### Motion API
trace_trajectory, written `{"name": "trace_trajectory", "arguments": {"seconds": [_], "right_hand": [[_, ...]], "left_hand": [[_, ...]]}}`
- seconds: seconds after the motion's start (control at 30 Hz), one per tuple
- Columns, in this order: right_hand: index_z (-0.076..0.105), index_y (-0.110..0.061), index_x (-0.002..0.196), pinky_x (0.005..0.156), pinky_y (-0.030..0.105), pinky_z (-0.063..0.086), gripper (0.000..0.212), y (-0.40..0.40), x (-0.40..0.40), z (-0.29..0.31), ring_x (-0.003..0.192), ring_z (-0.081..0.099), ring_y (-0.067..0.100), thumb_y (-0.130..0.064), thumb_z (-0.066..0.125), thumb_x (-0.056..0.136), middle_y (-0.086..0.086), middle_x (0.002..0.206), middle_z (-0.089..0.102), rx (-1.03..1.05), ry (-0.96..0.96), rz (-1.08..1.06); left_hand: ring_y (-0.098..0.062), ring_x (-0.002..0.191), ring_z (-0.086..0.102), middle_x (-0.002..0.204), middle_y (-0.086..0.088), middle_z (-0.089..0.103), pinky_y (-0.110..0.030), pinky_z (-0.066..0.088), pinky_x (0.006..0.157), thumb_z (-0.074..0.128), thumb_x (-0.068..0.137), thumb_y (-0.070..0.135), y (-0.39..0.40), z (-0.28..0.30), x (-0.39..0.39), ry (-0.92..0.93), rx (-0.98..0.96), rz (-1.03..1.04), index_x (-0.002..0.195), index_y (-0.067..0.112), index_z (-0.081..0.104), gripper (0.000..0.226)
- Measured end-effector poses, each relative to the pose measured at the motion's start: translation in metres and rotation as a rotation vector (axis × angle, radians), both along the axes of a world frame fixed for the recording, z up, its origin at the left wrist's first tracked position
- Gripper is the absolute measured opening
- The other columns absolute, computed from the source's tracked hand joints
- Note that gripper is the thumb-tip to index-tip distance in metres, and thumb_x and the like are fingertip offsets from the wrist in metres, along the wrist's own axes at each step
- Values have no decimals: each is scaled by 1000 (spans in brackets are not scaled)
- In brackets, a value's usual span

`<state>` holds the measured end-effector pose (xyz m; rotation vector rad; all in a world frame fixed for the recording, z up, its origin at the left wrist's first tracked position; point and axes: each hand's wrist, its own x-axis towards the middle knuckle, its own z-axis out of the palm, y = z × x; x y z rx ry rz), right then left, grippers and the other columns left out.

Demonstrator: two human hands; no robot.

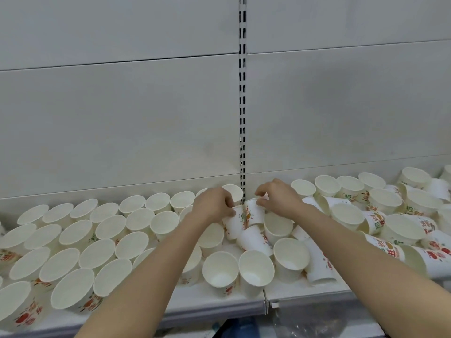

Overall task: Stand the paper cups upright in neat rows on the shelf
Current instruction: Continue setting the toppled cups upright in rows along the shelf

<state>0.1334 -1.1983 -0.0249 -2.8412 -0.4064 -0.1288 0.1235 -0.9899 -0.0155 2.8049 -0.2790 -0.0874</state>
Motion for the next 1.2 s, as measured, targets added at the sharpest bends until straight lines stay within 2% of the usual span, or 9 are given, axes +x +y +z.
{"name": "trace_trajectory", "arguments": {"seconds": [0.13,0.23,0.33,0.47,0.63,0.77,0.83,1.03,1.2], "right_hand": [[59,-26,119,74,31,37,37,10,15,-4,111,46,19,-41,59,85,1,113,61,-35,127,-44],[60,-26,110,70,30,36,33,15,22,-6,106,47,20,-43,58,82,5,110,59,-49,201,-79],[64,-22,102,68,28,37,27,19,22,-5,101,51,19,-40,60,82,3,102,61,-47,228,-81],[63,-22,79,60,26,43,13,18,25,-2,81,60,16,-34,67,77,-2,87,65,122,270,-125],[68,-21,73,60,28,45,7,12,10,4,71,57,11,-25,73,74,-8,74,64,302,128,-114],[73,-27,84,71,31,47,8,7,-1,-11,84,57,13,-27,70,76,-7,84,68,82,20,-16],[73,-28,88,74,30,46,12,6,-2,-16,89,57,13,-26,69,77,-7,88,69,52,26,9],[73,-23,91,74,26,47,13,-9,-11,-5,75,59,6,-24,72,78,-11,90,70,314,-19,-64],[72,-28,82,76,30,50,7,-47,-14,-3,76,60,4,-23,68,81,-15,83,69,366,-62,-183]], "left_hand": [[-17,88,61,89,7,69,-25,35,66,69,77,29,10,0,-14,-206,197,-56,86,29,70,9],[-20,88,62,89,3,70,-27,30,67,65,80,30,12,-8,-21,-242,277,-108,89,27,70,10],[-19,90,62,90,4,70,-28,32,67,66,79,33,14,-8,-20,-216,231,-115,89,28,70,12],[-14,95,61,97,10,70,-27,41,70,69,78,39,11,2,-20,-261,50,-88,97,32,70,20],[-10,86,62,87,13,72,-26,42,64,67,80,34,-2,6,-28,-202,-14,-142,87,31,72,9],[-11,86,64,86,12,72,-29,51,70,69,78,34,-6,-1,-29,-127,6,-165,85,30,73,9],[-11,88,63,89,13,72,-30,52,74,69,79,39,-12,-2,-29,-134,14,-189,87,31,71,12],[-16,97,62,100,8,69,-29,49,75,64,82,52,-35,-3,-29,-85,126,-251,100,30,70,30],[-21,89,63,94,2,69,-25,38,60,65,83,47,-49,-6,-33,-6,168,-215,92,23,72,27]]}}
